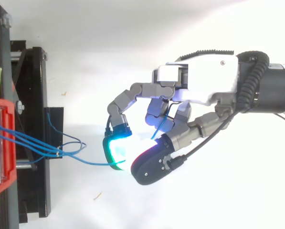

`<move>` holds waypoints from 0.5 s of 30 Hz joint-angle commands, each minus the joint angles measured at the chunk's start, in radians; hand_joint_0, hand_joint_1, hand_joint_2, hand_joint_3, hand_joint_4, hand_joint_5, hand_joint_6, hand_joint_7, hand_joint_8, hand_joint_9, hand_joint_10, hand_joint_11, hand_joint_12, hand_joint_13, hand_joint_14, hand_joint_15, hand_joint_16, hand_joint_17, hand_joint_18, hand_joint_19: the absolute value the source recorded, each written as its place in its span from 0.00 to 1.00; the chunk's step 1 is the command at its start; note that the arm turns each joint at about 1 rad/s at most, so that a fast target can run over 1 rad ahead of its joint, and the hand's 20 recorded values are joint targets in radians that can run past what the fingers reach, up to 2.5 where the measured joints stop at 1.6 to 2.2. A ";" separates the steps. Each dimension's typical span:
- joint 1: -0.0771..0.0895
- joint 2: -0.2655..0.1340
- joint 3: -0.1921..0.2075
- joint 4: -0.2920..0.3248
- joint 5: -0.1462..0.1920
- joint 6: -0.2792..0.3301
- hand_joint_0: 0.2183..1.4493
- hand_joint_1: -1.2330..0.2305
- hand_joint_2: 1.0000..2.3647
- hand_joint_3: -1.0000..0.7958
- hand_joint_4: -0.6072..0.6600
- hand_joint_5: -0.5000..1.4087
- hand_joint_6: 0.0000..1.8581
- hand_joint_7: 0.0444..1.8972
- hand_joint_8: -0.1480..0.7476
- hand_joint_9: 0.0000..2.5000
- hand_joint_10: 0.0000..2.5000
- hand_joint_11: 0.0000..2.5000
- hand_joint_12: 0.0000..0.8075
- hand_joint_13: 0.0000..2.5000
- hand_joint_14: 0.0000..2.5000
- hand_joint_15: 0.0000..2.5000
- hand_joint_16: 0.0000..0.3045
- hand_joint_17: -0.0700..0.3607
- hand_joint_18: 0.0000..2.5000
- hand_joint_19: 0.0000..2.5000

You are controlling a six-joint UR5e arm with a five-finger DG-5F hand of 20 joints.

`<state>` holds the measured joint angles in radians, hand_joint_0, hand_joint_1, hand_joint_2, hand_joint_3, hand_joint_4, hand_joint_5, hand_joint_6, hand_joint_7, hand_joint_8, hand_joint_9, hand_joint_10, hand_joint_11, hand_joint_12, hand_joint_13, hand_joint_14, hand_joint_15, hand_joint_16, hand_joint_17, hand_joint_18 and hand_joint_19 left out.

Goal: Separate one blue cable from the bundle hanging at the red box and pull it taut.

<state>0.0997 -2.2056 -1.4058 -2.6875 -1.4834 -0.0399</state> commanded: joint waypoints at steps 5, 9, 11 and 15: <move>0.000 0.000 -0.001 0.000 0.000 0.000 0.34 0.34 0.01 0.52 0.40 0.18 0.47 0.61 0.51 0.49 0.78 0.70 0.45 0.48 0.80 0.68 0.16 0.42 0.59 0.50; 0.000 0.000 0.001 0.000 0.000 0.000 0.34 0.34 0.01 0.52 0.40 0.18 0.47 0.61 0.51 0.49 0.78 0.69 0.45 0.48 0.79 0.69 0.16 0.42 0.59 0.50; 0.000 0.000 -0.001 0.000 0.000 0.000 0.34 0.34 0.01 0.51 0.40 0.18 0.47 0.61 0.52 0.49 0.78 0.69 0.46 0.48 0.79 0.68 0.16 0.42 0.59 0.50; 0.000 0.000 0.001 0.000 0.000 0.000 0.34 0.34 0.01 0.52 0.40 0.18 0.47 0.61 0.51 0.49 0.78 0.70 0.46 0.48 0.79 0.68 0.16 0.42 0.59 0.50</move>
<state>0.0997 -2.2057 -1.4057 -2.6875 -1.4833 -0.0399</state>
